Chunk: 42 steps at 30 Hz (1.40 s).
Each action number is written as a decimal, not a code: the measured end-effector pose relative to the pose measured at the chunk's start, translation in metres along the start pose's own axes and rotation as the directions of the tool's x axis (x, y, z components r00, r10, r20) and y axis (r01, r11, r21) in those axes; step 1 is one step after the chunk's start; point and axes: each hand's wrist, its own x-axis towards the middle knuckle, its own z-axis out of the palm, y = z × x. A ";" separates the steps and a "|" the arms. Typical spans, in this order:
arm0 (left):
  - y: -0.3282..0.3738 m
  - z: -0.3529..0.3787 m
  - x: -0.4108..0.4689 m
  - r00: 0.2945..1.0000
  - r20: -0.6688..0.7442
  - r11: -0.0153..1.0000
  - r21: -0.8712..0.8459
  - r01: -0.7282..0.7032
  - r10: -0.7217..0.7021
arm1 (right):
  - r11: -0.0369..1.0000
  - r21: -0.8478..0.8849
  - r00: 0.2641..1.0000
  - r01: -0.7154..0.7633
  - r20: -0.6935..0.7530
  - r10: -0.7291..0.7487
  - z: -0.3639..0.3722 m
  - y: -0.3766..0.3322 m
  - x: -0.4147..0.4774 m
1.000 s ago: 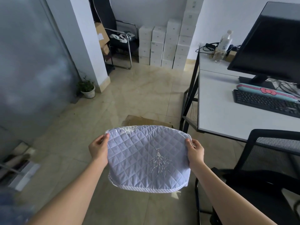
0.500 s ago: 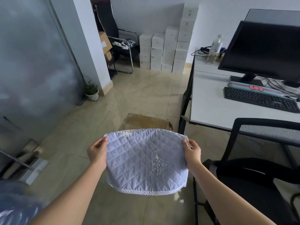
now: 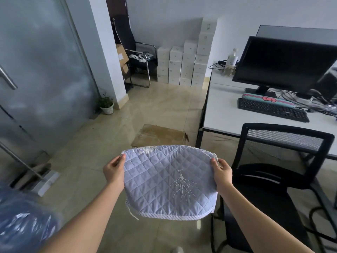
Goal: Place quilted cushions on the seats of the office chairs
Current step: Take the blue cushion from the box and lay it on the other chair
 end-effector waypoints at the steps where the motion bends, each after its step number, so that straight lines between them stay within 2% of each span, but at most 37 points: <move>1: 0.001 0.000 -0.007 1.000 -0.002 1.000 -0.002 -0.012 0.012 | 1.000 0.000 1.000 0.000 -0.001 0.000 -0.006 -0.001 -0.004; 13: -0.012 0.035 -0.090 0.997 0.069 0.999 -0.027 0.019 -0.018 | 1.000 0.013 0.998 0.009 -0.055 -0.008 -0.110 0.002 -0.019; 25: -0.038 0.135 -0.241 0.976 0.159 0.989 -0.001 0.150 -0.148 | 1.000 0.019 0.990 0.016 -0.140 -0.013 -0.297 0.005 0.006; 30: -0.057 0.175 -0.301 0.976 0.157 0.988 -0.008 0.156 -0.152 | 1.000 -0.012 0.989 0.029 -0.146 -0.030 -0.375 0.008 0.023; 42: -0.091 0.240 -0.392 0.969 0.184 0.986 0.003 0.167 -0.165 | 0.996 -0.083 0.989 0.030 -0.140 -0.042 -0.489 0.022 0.053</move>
